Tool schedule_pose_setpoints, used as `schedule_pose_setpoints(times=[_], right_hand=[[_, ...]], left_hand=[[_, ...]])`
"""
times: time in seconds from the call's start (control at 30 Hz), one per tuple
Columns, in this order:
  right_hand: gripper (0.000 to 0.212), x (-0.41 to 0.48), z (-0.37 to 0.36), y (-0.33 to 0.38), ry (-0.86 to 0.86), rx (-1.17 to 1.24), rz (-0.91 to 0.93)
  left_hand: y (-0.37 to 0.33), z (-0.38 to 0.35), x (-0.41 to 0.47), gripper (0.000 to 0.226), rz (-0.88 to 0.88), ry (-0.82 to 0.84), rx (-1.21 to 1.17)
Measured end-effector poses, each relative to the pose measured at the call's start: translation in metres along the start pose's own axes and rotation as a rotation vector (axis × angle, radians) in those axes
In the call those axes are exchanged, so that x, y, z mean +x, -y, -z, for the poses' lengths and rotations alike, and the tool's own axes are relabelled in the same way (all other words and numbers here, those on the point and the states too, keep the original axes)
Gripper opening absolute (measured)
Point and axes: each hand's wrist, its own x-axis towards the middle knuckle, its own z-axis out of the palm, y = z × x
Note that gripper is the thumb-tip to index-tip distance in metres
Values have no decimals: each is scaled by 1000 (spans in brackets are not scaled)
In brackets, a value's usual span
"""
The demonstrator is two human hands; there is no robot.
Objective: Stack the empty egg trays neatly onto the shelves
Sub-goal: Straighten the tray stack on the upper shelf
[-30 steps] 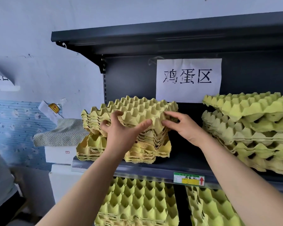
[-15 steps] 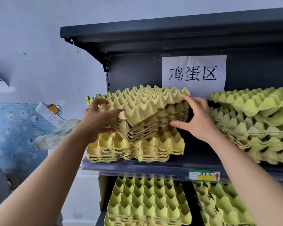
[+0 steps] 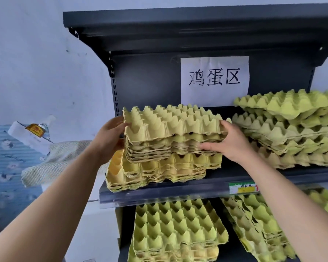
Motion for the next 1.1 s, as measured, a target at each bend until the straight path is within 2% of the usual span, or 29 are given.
schedule_pose_setpoints(times=[0.17,0.3,0.47,0.6,0.73,0.8,0.9,1.03,1.1], right_hand=[[104,-3,-11,1,16,-75,-40],[103,-3,-16,-8,44,-88,-52],[98,-9,-23,-17,87,-92,-10],[107,-11,-18,-26,93,63,84],[111,-8,-24,-30,111,192,33],[105,-6,-27,-31,95,227,36],[91,-5,-28,-31,61,261,34],[77,-2,-26,-23,2,301,42],[76,0,-23,-18,-23,310,52]], left_hand=[[17,-1,7,21,25,-60,24],[22,-6,9,23,30,-101,135],[28,-2,4,44,94,-188,253],[32,-7,-10,71,164,-95,280],[41,-22,-17,97,133,-107,349],[45,-27,-18,97,86,-171,363],[48,-31,-17,83,32,-239,307],[43,-29,-11,101,56,-249,126],[39,-29,-10,99,44,-252,87]])
